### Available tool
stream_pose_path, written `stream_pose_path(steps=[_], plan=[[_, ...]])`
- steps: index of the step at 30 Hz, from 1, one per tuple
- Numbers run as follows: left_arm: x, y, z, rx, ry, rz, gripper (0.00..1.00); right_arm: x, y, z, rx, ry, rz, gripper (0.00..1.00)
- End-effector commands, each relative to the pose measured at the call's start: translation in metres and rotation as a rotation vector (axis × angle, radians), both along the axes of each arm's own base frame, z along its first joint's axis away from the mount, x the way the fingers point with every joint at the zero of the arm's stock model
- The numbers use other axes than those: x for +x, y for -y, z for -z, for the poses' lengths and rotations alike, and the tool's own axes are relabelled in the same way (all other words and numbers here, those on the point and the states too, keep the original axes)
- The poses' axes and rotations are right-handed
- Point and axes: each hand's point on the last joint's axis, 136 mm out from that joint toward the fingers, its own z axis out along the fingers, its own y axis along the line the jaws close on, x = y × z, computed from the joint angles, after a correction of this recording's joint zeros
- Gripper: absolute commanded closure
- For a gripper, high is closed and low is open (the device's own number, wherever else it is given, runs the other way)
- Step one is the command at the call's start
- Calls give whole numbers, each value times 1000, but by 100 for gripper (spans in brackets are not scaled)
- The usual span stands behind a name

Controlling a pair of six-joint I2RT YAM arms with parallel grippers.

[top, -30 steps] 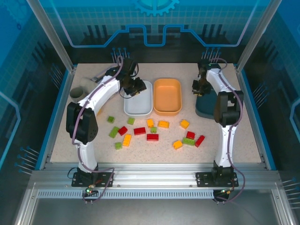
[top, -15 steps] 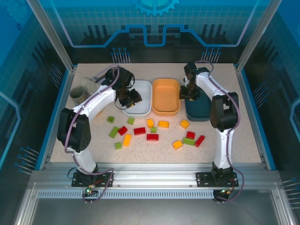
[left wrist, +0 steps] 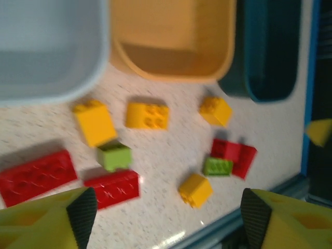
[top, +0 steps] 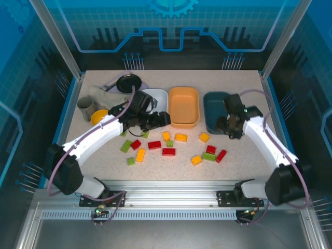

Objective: Sort the legos into containers by color

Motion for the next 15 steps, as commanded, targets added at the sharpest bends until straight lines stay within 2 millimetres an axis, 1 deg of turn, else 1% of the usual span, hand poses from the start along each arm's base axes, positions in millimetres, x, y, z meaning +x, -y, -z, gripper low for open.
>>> stream_pose_path(steps=[1, 2, 3, 5, 8, 15], plan=[[-24, 23, -13, -61, 75, 134, 18, -28, -2, 30, 100, -77, 140, 28], [-31, 28, -12, -61, 77, 157, 16, -37, -1, 41, 111, -105, 157, 28], [-37, 32, -10, -59, 78, 177, 15, -43, -1, 49, 127, -120, 171, 28], [-45, 38, -8, -53, 84, 211, 15, -50, 0, 62, 149, -140, 200, 30], [-50, 44, -5, -48, 77, 227, 15, -56, 2, 77, 167, -164, 228, 35], [-51, 53, -5, -54, 76, 227, 16, -49, 3, 96, 173, -187, 233, 41]])
